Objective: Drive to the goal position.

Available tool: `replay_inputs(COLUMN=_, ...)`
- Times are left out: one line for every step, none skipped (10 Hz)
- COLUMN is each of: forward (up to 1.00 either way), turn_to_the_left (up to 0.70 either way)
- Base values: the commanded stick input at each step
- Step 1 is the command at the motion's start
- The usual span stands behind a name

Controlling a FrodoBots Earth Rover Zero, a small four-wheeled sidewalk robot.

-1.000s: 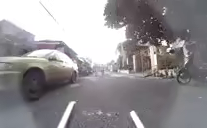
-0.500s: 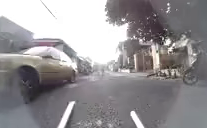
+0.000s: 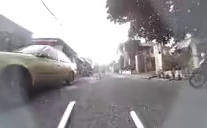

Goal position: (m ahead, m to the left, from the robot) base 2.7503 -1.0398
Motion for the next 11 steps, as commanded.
replay_inputs(forward=0.70, turn_to_the_left=0.00)
replay_inputs(forward=0.70, turn_to_the_left=0.00)
replay_inputs(forward=0.70, turn_to_the_left=0.00)
replay_inputs(forward=0.70, turn_to_the_left=0.00)
replay_inputs(forward=0.70, turn_to_the_left=0.00)
replay_inputs(forward=0.70, turn_to_the_left=0.00)
replay_inputs(forward=0.70, turn_to_the_left=0.00)
replay_inputs(forward=0.70, turn_to_the_left=0.00)
replay_inputs(forward=0.70, turn_to_the_left=0.00)
replay_inputs(forward=0.70, turn_to_the_left=0.00)
replay_inputs(forward=0.70, turn_to_the_left=0.00)
